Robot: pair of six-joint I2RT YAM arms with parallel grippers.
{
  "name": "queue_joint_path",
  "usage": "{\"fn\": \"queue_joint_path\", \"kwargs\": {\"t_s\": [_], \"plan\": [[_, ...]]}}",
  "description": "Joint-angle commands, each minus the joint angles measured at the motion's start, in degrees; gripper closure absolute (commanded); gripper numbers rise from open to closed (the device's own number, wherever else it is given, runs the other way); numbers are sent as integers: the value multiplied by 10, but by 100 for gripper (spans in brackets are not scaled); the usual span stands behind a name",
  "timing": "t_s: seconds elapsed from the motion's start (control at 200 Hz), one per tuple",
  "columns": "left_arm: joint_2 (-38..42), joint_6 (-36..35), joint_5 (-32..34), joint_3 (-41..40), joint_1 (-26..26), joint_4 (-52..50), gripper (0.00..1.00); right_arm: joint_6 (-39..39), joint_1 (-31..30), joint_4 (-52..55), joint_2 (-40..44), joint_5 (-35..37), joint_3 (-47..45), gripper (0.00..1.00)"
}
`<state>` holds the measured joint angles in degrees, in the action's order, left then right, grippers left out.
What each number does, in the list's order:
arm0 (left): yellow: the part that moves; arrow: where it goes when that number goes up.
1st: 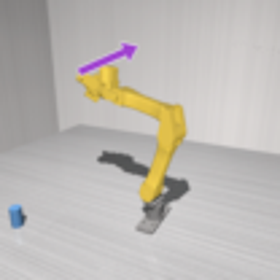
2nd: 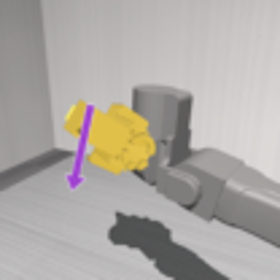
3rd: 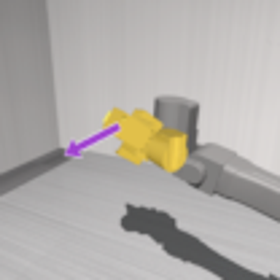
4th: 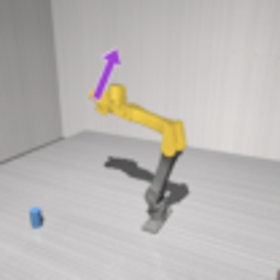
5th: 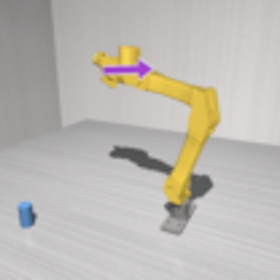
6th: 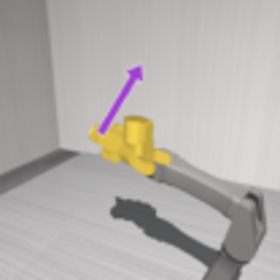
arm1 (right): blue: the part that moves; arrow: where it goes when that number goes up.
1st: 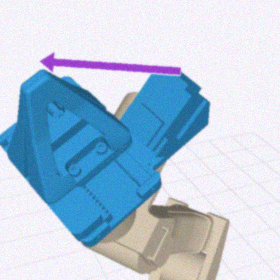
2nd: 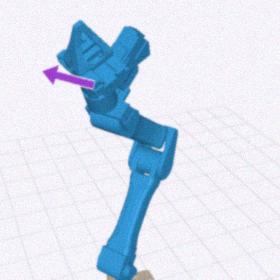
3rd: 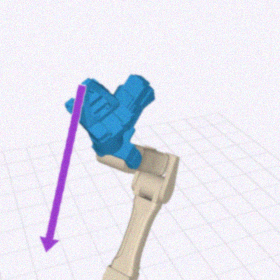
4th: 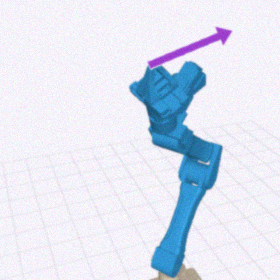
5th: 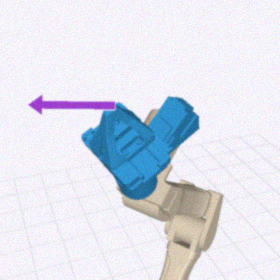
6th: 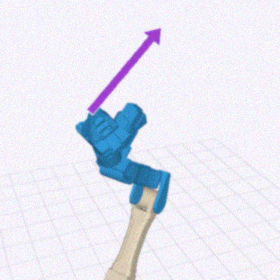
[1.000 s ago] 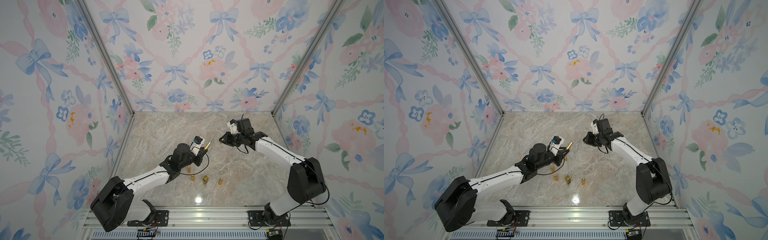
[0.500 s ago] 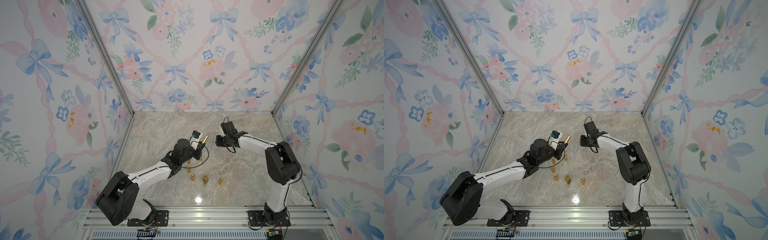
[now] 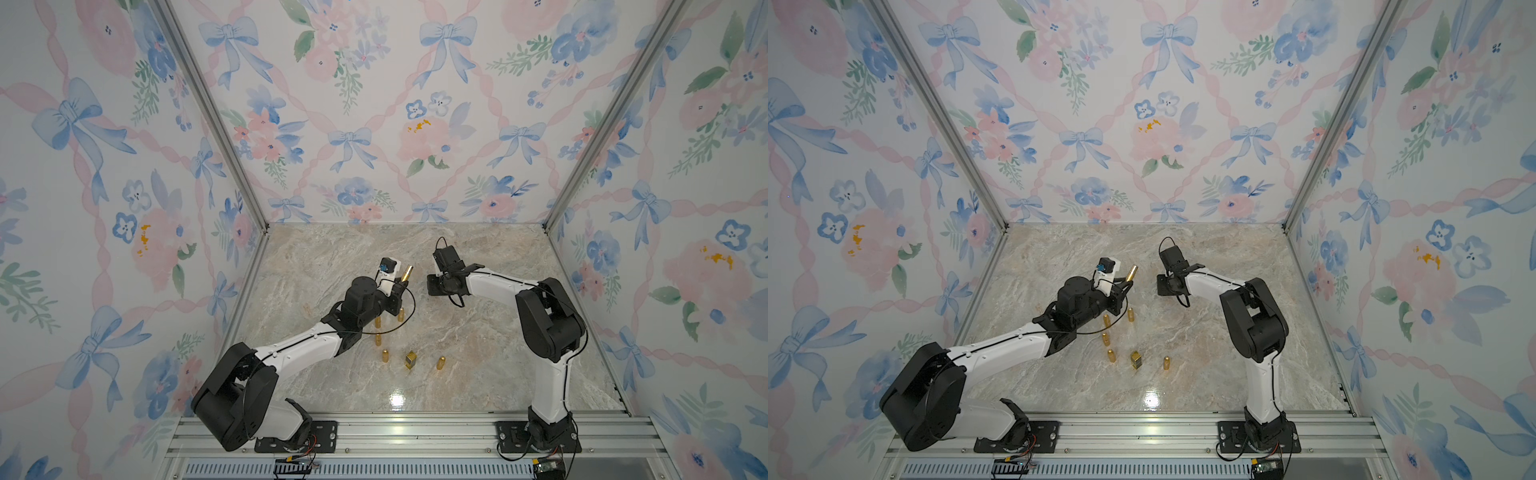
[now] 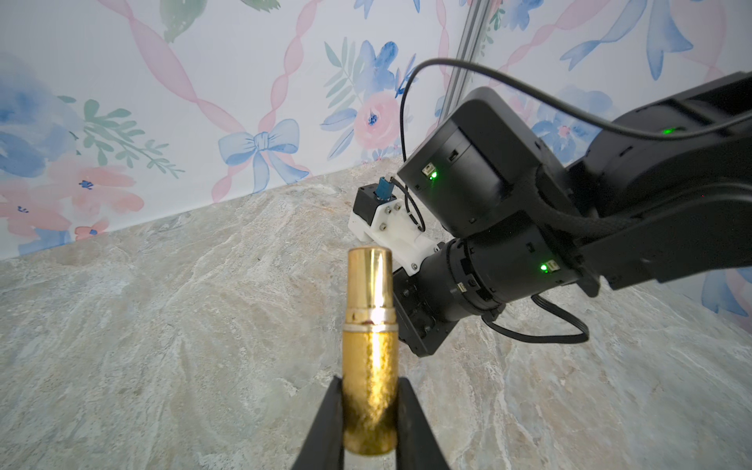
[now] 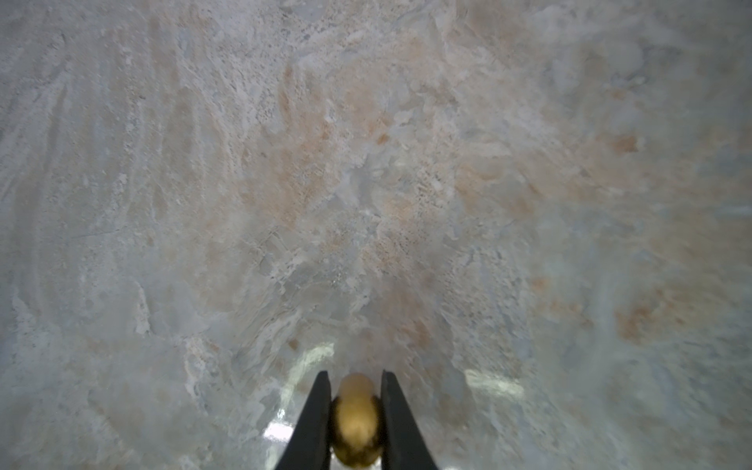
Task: Open the lipstick cap
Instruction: Place the cover at the center of the board.
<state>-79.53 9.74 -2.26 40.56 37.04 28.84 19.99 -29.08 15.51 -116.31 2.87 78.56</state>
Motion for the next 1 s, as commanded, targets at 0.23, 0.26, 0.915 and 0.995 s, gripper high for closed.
{"fn": "queue_joint_path", "kwargs": {"t_s": [0.23, 0.26, 0.915, 0.995], "plan": [[4, 10, 6, -9, -5, 26, 100, -24, -19, 3, -31, 34, 16, 83], [4, 10, 5, -18, -5, 27, 100, -26, -21, 2, -31, 36, 16, 83], [16, 9, 2, -29, -5, 34, 100, -24, -30, 16, 2, 36, 24, 59], [20, 6, 0, -29, -5, 34, 100, -17, -27, 35, 29, 36, 21, 52]]}}
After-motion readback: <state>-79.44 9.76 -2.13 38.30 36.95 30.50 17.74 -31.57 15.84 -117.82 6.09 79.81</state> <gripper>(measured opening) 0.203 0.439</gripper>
